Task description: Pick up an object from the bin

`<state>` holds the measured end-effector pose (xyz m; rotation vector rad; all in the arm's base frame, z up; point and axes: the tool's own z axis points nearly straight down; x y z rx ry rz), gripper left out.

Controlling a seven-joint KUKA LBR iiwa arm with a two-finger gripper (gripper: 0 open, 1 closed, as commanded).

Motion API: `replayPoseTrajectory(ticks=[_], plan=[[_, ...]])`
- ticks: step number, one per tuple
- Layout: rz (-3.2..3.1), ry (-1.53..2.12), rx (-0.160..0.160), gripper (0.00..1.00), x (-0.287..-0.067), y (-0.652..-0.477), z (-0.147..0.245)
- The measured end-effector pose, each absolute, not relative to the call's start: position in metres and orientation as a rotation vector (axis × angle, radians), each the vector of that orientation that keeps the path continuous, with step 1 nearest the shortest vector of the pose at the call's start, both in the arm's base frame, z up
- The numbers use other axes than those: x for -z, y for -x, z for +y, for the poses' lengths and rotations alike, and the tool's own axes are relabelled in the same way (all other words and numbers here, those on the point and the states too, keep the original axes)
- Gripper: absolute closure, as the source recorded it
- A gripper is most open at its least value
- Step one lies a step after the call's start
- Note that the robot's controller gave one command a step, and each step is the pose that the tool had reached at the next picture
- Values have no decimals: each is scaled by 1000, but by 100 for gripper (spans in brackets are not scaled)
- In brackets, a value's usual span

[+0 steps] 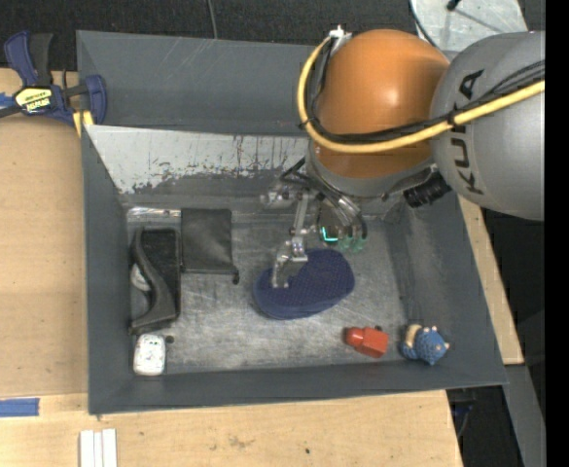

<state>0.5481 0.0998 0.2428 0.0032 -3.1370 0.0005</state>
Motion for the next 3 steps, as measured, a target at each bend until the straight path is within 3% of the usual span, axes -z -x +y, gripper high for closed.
replayPoseTrajectory(ticks=[1,2,3], plan=[[-3115,-380,-1,0,-118,-558,55],[-3086,-601,3,0,-77,-542,20],[-3097,-603,1,100,-81,-546,20]])
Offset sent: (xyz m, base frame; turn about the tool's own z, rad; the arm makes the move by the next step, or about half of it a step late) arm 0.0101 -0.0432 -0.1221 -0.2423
